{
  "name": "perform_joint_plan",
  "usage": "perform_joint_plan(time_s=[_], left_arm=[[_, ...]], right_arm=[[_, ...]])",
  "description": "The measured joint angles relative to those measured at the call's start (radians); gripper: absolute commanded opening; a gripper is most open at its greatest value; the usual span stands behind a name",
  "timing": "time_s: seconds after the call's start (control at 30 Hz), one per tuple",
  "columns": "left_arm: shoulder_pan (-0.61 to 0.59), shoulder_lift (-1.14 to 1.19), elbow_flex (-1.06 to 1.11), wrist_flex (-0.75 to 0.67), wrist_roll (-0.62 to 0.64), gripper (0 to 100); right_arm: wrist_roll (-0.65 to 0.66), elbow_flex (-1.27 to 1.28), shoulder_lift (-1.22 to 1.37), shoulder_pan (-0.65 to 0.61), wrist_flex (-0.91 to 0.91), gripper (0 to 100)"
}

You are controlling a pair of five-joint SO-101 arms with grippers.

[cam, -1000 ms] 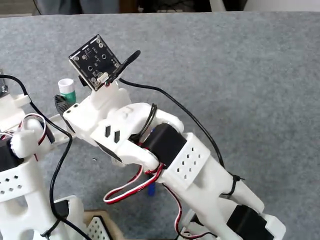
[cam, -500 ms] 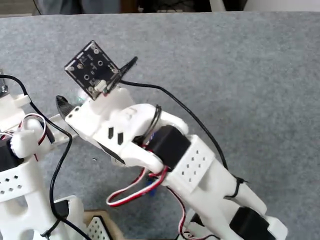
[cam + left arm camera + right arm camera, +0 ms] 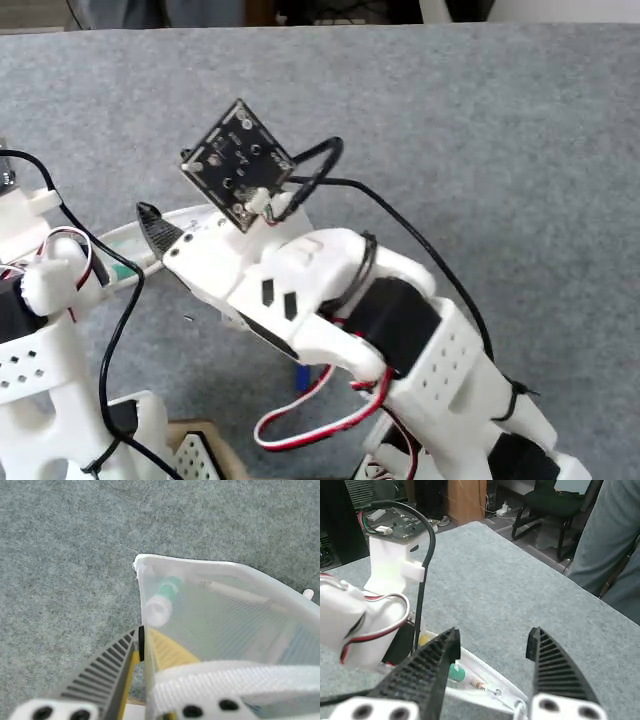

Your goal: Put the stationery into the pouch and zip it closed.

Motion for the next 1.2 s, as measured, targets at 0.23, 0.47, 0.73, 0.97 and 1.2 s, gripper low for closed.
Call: perform_joint_plan(time_s=[0.23, 0.47, 0.73, 0.97, 1.2], left_arm=[[0.0, 0.0, 0.0, 0.0, 0.0, 3], [0.0, 0.0, 0.0, 0.0, 0.0, 3], [0.0, 0.0, 0.0, 0.0, 0.0, 3], [0.0, 0.0, 0.0, 0.0, 0.0, 3], [0.0, 0.0, 0.0, 0.0, 0.0, 3]], right_arm=[[0.0, 0.005, -0.069, 0.138, 0.066, 22.3], [0.0, 0.198, -0.13, 0.261, 0.198, 22.4], [0.0, 0.543, -0.172, 0.275, 0.031, 22.3], [0.0, 0.651, -0.172, 0.318, -0.15, 22.3], [0.0, 0.654, -0.144, 0.324, -0.164, 22.3]])
